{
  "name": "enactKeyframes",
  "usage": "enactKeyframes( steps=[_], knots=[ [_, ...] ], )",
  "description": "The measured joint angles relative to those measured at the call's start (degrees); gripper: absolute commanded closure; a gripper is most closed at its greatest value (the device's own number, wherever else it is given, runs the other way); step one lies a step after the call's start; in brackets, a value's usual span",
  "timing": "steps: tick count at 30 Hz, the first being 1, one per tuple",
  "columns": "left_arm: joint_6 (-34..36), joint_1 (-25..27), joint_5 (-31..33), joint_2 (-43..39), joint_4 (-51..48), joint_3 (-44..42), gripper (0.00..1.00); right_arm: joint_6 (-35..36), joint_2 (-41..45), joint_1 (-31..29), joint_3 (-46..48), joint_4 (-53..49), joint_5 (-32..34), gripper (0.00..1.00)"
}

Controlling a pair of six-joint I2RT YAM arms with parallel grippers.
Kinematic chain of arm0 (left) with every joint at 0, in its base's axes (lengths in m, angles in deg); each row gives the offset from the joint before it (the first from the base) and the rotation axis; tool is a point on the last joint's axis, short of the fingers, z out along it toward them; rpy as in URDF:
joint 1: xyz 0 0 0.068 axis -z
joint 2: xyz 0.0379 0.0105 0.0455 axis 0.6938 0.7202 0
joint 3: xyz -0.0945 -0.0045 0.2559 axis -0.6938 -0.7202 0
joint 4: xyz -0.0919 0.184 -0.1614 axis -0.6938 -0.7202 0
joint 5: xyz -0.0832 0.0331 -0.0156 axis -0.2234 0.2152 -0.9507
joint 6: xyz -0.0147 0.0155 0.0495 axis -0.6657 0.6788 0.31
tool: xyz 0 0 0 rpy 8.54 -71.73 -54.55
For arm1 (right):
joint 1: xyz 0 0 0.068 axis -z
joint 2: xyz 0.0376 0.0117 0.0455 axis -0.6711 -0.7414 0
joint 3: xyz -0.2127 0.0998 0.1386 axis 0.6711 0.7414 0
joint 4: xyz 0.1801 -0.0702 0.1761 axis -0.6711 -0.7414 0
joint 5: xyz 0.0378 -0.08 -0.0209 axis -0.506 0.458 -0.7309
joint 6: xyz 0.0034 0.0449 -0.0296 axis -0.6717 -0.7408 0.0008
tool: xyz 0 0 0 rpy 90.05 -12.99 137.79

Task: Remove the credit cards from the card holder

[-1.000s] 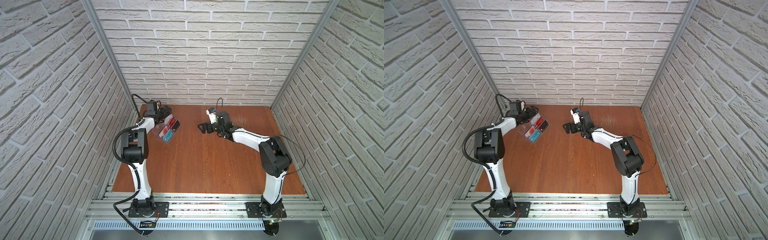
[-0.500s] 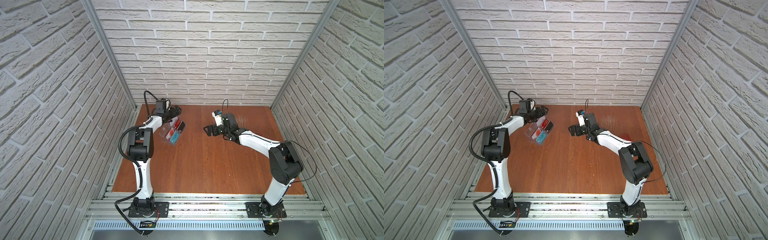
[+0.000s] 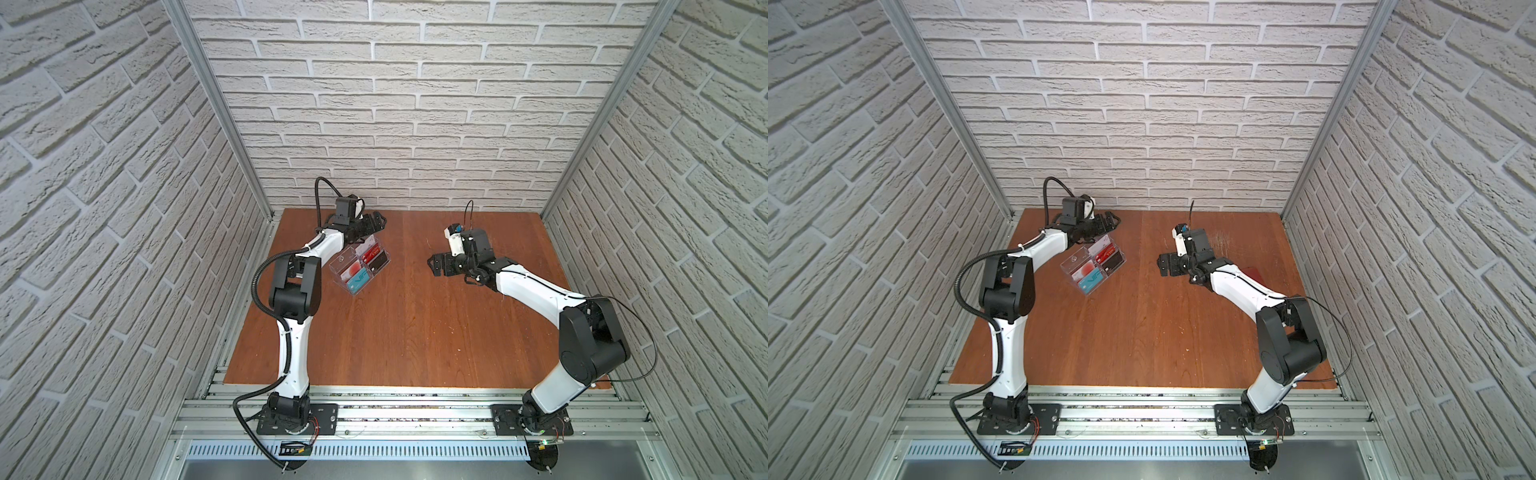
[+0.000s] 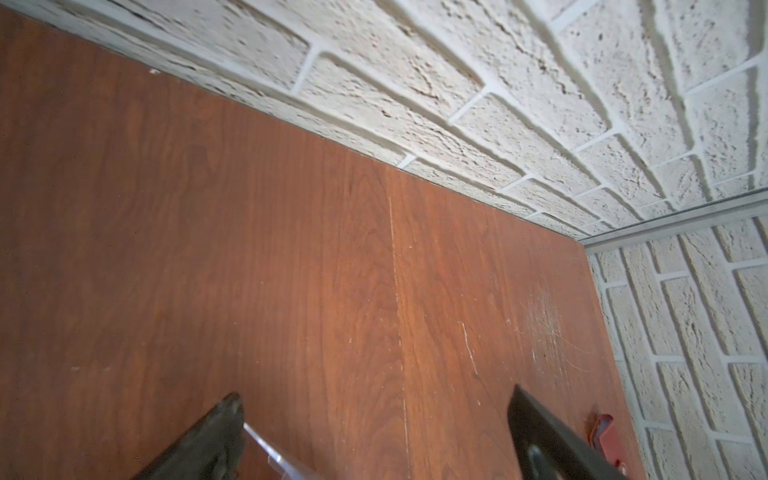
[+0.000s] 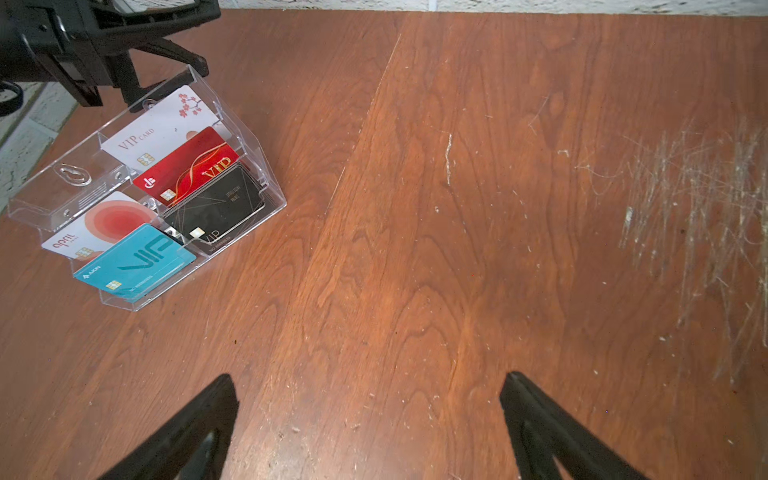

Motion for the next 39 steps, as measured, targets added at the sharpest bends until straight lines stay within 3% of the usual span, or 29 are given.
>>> enactKeyframes(
  steps=[20,26,33,39],
  knots=[
    [2.1,5.5,-1.3,0.0,-7.0,1.2,0.02,-2.2,13.8,1.8,7.6,-8.6,4.5,0.00],
    [2.7,7.9,-2.0,-1.4,-8.2,1.2,0.02,-5.5,16.2,1.8,9.4,-11.1,9.8,0.00],
    [3.7,10.9,-2.6,-4.7,-11.3,1.2,0.02,-10.3,17.5,1.8,11.1,-14.1,16.6,0.00],
    [6.1,10.2,2.5,-13.1,-15.4,-1.2,0.02,-12.2,19.9,1.8,13.7,-11.8,13.9,0.00]
  ],
)
